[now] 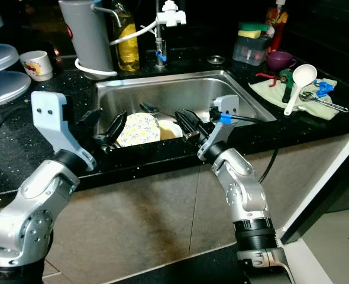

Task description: Kitchen organization

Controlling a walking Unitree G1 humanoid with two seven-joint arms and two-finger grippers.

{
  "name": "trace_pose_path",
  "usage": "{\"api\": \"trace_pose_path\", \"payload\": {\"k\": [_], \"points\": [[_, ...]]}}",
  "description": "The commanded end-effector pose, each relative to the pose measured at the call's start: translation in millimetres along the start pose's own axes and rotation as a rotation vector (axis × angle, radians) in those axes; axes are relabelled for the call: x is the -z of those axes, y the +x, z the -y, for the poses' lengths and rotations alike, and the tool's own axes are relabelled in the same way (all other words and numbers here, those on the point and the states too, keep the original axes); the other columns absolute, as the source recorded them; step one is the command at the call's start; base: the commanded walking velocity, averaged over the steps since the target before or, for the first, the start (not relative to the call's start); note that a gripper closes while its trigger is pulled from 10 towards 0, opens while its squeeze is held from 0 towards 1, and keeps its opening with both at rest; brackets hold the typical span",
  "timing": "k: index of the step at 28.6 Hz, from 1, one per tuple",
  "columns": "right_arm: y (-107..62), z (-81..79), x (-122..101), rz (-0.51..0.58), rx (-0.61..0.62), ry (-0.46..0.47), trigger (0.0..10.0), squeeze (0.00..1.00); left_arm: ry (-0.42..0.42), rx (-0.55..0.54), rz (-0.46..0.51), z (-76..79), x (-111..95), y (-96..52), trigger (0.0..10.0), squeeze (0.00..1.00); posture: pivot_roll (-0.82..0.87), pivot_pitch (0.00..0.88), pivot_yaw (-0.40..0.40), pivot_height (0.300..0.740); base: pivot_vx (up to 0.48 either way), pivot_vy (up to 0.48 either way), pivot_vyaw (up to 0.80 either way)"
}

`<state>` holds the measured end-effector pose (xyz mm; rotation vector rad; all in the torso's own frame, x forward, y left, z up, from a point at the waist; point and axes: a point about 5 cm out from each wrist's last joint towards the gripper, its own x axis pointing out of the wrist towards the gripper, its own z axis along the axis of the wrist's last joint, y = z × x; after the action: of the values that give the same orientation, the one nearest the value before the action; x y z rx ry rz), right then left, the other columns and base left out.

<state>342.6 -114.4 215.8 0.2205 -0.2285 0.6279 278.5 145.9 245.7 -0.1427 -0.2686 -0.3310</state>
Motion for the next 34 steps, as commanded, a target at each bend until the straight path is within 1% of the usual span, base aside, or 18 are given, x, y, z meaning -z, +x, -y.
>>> {"api": "trace_pose_path", "payload": {"k": [1,15,18,26,27,29,30,31,32,33,34], "points": [[1.7,-1.2,-2,0.014,-0.003,-0.010,10.0,0.00,0.014,-0.010,-0.004,-2.6,0,-0.7,10.0,0.00,0.06,0.000,-0.027,0.740,0.334,0.000,0.00],[2.5,-2.6,-1,0.018,-0.007,-0.005,10.0,0.00,0.021,-0.005,-0.004,-1.8,0,-0.1,10.0,0.00,0.06,0.000,-0.026,0.740,0.342,0.000,0.00],[2.6,-2.7,-1,0.017,-0.008,-0.005,10.0,0.00,0.021,-0.023,-0.008,-2.3,0,-0.3,10.0,0.00,0.07,0.000,-0.026,0.740,0.000,0.000,0.00],[2.7,-2.8,1,0.001,-0.010,-0.021,10.0,0.00,0.019,-0.018,-0.012,-1.2,2,-0.4,10.0,0.00,0.07,0.000,-0.028,0.740,0.000,0.000,0.00],[3.3,-2.9,3,-0.022,-0.009,-0.051,10.0,0.00,0.019,-0.018,-0.014,-1.0,2,-0.5,10.0,0.00,0.07,0.000,-0.029,0.740,0.000,0.000,0.00],[6.9,0.1,12,-0.132,0.026,-0.156,10.0,0.00,0.026,-0.015,-0.026,-0.8,4,-1.3,10.0,0.00,0.07,0.000,-0.032,0.740,0.000,0.000,0.00],[6.9,0.1,12,-0.132,0.026,-0.156,10.0,0.00,0.026,-0.015,-0.026,-0.8,4,-1.3,10.0,0.00,0.07,0.000,-0.032,0.740,0.000,0.000,0.00],[10.5,4.2,22,-0.255,0.068,-0.262,10.0,0.00,0.049,-0.012,-0.060,-1.1,9,-3.5,10.0,0.00,0.07,0.000,-0.032,0.740,0.000,0.000,0.00],[12.8,5.9,26,-0.305,0.088,-0.327,10.0,0.00,0.058,-0.017,-0.096,-2.3,14,-5.4,10.0,0.00,0.07,0.000,-0.032,0.740,0.000,0.000,0.00],[14.1,6.9,29,-0.333,0.098,-0.369,10.0,0.00,0.063,-0.021,-0.120,-3.2,18,-6.7,10.0,0.00,0.07,0.000,-0.032,0.740,0.000,0.000,0.00],[14.1,6.9,29,-0.333,0.098,-0.369,10.0,0.00,0.063,-0.021,-0.120,-3.2,18,-6.7,10.0,0.00,0.07,0.000,-0.032,0.740,0.000,0.000,0.00]]}}
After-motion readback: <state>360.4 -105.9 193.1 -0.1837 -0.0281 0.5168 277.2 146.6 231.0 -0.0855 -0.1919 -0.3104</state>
